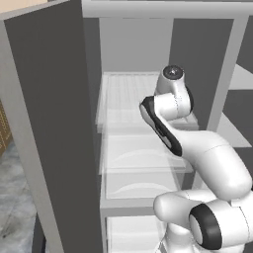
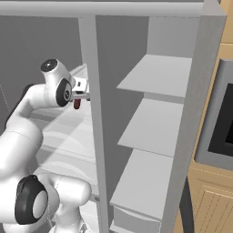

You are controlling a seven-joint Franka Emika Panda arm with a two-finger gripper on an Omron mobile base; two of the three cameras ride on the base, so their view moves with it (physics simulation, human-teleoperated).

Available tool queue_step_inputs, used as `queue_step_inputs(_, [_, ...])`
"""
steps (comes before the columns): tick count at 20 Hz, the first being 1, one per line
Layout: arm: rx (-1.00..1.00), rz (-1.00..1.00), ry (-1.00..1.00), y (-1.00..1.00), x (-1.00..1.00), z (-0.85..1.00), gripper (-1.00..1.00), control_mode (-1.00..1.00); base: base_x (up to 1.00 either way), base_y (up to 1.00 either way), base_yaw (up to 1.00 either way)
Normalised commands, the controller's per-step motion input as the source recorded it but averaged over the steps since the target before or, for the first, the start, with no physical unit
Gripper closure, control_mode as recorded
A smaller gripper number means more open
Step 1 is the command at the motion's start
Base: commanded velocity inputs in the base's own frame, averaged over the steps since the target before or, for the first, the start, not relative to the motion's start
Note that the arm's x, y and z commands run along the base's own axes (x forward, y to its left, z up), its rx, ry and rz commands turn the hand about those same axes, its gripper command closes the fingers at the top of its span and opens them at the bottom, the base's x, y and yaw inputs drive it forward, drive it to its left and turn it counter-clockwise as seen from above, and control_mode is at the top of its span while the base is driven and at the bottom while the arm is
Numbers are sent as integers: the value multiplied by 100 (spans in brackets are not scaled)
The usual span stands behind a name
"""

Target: Move the hot dog bun to the plate on the dining table and place the condiment next to that plate. Then navigate to the fridge and take the sausage and place it on the plate as well.

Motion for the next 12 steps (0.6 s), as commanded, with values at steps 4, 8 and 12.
queue_step_inputs(4, [0, 3, 2, 0, 13, -30, -100, -100, 0, 0, 0])
queue_step_inputs(8, [0, 4, 2, 0, 1, -39, -100, -100, 0, 0, 0])
queue_step_inputs(12, [-4, 3, 9, 5, 0, -50, 100, -100, 0, 0, 0])
